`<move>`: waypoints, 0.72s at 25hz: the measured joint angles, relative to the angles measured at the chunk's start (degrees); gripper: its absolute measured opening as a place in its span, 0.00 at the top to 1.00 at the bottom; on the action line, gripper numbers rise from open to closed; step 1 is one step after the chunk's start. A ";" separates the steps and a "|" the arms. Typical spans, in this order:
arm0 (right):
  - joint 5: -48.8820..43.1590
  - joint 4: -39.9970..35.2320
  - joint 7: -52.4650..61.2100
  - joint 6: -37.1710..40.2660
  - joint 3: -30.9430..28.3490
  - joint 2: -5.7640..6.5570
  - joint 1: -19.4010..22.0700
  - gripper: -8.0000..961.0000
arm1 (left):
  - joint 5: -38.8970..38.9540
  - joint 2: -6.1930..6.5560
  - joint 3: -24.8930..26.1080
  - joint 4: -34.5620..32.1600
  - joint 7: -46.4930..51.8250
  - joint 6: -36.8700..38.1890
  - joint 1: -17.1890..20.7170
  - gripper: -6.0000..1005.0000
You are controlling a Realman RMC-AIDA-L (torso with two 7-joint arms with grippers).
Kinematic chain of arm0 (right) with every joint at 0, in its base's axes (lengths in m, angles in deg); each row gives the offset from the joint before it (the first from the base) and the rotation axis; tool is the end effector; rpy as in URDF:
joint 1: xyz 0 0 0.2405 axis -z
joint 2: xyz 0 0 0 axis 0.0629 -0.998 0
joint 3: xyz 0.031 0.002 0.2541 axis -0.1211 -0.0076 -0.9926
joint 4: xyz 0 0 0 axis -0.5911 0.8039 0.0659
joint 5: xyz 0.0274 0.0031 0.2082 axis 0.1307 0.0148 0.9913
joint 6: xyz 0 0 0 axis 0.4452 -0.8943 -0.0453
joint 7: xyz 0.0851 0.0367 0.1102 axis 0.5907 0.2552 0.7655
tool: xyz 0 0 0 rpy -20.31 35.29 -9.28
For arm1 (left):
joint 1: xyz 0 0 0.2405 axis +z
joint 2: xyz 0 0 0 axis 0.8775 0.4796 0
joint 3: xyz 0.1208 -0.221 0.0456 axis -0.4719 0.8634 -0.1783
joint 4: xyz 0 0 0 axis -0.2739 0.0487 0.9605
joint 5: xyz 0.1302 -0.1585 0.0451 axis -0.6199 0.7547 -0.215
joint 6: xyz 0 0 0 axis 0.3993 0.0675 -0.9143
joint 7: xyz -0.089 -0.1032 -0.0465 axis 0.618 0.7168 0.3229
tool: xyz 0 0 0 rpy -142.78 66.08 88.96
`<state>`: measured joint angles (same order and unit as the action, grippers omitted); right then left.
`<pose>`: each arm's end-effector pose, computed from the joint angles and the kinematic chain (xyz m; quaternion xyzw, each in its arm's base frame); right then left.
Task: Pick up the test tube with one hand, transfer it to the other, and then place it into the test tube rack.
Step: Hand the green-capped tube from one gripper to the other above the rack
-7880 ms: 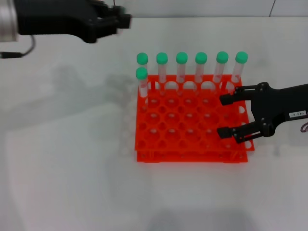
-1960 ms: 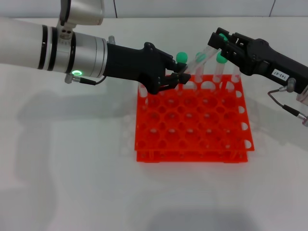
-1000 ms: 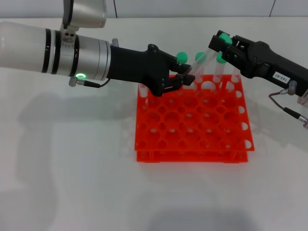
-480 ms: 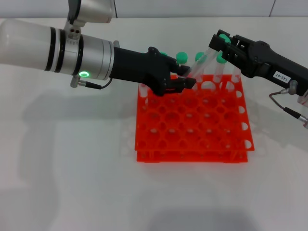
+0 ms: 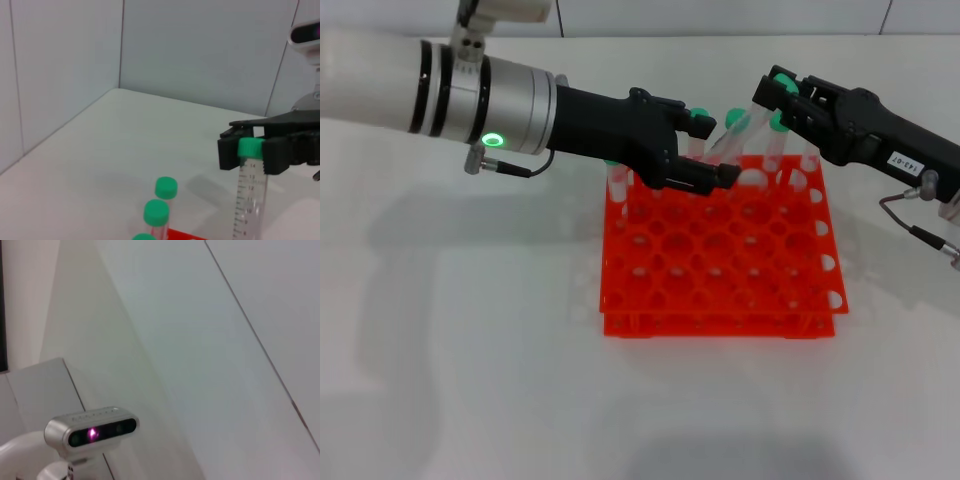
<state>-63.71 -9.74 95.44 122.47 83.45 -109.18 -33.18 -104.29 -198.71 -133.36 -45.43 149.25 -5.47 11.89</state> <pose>0.2216 0.3461 -0.0152 -0.8278 0.2432 0.4807 0.1563 -0.1474 0.3935 -0.0448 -0.9788 -0.1229 -0.1559 0.0497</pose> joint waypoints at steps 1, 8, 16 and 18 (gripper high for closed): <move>-0.04 -0.01 0.09 0.05 0.14 0.08 0.05 0.67 | 0.01 -0.02 -0.79 -1.38 1.48 0.41 0.42 0.35; -0.16 -0.58 0.38 0.12 0.90 0.57 0.16 0.67 | 0.11 -0.01 -3.78 -21.83 16.78 8.75 9.28 0.14; -0.28 -10.16 5.13 -0.63 6.09 0.86 2.67 0.66 | 1.18 -0.02 -2.67 -51.86 30.77 14.40 26.09 0.12; -0.28 -13.59 6.74 -1.36 7.79 1.08 3.60 0.66 | 3.40 -0.02 -2.78 -55.75 31.03 14.43 30.43 0.12</move>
<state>-63.99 -23.33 102.18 121.10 91.24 -108.10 -29.57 -100.89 -198.73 -136.14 -101.17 180.28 8.96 42.32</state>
